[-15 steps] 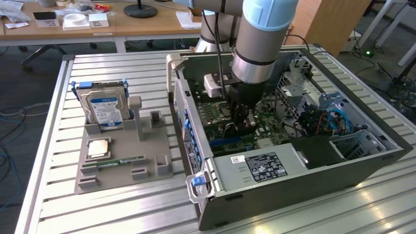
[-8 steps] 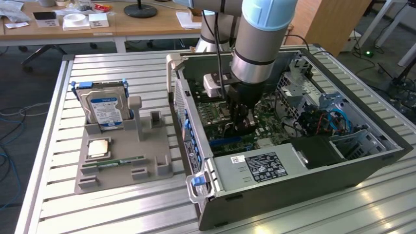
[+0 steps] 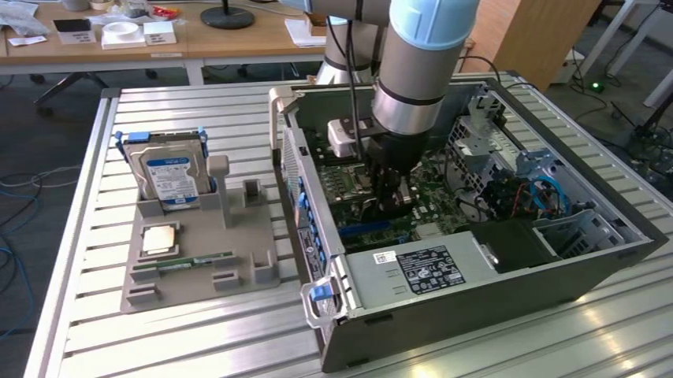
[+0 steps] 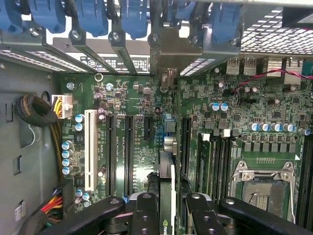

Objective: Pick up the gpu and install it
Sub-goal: 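Insert the gpu into the slot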

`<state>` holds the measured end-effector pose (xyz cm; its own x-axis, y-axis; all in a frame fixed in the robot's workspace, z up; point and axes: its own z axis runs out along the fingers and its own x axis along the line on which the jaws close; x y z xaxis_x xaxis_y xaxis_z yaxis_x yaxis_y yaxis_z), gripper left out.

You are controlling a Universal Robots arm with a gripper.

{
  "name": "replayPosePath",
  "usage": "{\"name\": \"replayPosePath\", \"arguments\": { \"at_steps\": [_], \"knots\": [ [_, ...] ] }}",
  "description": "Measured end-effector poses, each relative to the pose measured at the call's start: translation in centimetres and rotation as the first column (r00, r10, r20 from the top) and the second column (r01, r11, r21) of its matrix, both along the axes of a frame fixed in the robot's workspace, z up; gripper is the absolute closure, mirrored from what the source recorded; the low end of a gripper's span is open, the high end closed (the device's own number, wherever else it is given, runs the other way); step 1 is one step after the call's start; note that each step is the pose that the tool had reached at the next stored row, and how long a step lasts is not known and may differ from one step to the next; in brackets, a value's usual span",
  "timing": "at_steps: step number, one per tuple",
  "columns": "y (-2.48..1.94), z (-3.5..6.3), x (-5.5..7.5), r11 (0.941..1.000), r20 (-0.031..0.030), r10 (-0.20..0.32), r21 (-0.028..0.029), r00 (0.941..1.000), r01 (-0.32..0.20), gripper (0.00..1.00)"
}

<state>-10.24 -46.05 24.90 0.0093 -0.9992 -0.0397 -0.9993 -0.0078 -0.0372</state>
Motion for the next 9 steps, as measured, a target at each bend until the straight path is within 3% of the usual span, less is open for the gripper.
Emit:
{"name": "replayPosePath", "arguments": {
  "at_steps": [9],
  "knots": [
    [-0.09, -0.01, -0.08, 1.0000, 0.0000, 0.000, 0.0000, 1.0000, 0.000, 0.74]
  ]
}}
